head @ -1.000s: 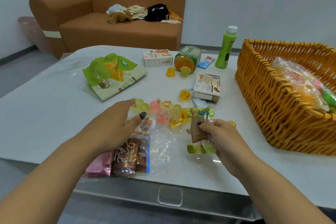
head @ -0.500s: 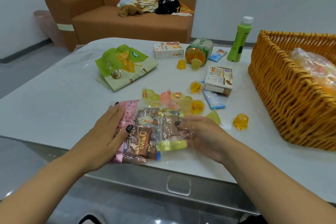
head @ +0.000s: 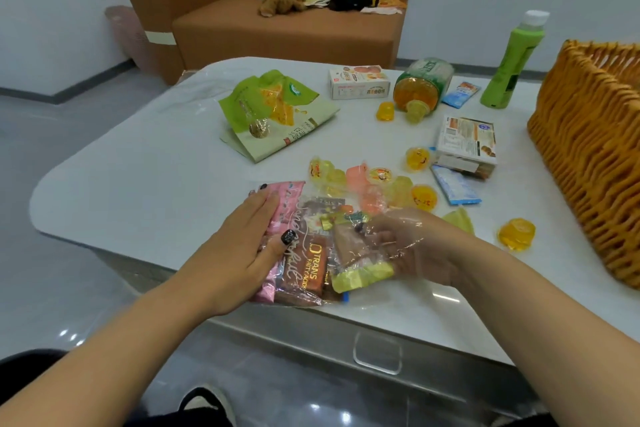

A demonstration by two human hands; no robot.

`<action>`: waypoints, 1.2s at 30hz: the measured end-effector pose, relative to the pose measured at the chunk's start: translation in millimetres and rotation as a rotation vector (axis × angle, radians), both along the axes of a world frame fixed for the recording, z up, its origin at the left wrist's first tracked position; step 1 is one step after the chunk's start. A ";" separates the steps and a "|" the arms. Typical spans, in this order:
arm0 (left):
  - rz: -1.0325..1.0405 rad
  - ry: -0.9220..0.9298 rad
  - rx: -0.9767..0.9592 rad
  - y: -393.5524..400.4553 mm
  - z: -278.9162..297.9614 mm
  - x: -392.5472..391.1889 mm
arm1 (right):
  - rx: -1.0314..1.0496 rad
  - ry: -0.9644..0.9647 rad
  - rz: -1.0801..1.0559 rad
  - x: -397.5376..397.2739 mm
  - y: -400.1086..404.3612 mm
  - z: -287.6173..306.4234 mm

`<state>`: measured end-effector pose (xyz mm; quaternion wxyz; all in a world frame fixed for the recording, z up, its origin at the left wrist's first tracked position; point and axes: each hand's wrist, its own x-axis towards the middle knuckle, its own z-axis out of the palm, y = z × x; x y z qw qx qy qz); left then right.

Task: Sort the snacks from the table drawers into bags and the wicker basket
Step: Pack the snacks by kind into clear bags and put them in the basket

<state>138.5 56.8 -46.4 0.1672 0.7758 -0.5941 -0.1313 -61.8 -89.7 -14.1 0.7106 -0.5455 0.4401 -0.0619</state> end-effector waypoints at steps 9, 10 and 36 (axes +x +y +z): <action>0.005 -0.005 -0.014 -0.4 -2.2 -0.5 | -0.236 -0.016 -0.081 3.8 -0.4 -8.3; 0.003 -0.007 -0.016 -0.2 -2.4 -0.5 | -0.252 -0.014 -0.100 3.5 0.0 -10.1; 0.000 -0.035 0.001 0.2 -4.8 -0.2 | -0.154 -0.137 -0.208 17.3 18.5 -13.3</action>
